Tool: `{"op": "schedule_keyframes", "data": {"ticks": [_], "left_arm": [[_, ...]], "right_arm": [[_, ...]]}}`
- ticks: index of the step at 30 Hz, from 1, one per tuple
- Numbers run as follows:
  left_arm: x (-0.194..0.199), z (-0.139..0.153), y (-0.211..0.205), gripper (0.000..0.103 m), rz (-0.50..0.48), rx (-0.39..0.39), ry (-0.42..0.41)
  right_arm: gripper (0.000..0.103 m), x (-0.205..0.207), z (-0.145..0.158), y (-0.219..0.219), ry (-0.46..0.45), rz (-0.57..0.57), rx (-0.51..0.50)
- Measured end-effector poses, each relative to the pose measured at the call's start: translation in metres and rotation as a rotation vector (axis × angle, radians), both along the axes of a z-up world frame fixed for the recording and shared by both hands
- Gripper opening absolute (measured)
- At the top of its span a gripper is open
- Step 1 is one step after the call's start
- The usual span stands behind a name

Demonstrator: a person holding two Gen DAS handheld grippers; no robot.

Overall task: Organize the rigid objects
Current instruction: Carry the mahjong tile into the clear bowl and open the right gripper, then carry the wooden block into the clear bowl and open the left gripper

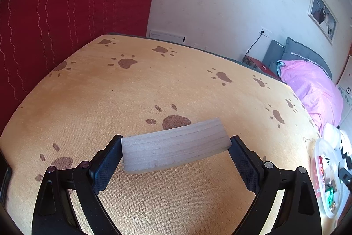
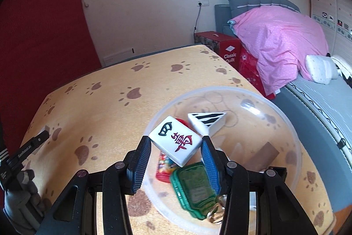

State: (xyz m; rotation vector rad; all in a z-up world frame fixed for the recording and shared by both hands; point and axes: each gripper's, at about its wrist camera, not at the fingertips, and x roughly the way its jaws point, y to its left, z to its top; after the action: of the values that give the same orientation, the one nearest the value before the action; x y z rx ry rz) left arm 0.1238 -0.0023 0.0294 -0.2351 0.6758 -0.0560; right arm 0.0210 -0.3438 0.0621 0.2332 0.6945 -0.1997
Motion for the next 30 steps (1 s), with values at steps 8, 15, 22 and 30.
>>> {"op": "schedule_keyframes", "data": {"ticks": [8,15,22,30], "left_arm": [[-0.002,0.0,-0.004,0.095,-0.014,0.004,-0.002],[-0.001,0.0,-0.006,0.095,-0.021,0.006,0.0],[-0.001,0.0,-0.007,0.095,-0.023,0.007,0.001],[-0.004,-0.001,-0.012,0.095,-0.041,0.018,-0.007]], "right_arm": [[0.063,0.0,-0.005,-0.017,0.008,-0.049,-0.009],[0.063,-0.012,-0.004,-0.028,0.004,-0.08,-0.009],[0.063,-0.026,-0.006,-0.039,0.005,-0.118,-0.001],[0.064,-0.041,-0.008,-0.047,0.0,-0.139,-0.008]]}}
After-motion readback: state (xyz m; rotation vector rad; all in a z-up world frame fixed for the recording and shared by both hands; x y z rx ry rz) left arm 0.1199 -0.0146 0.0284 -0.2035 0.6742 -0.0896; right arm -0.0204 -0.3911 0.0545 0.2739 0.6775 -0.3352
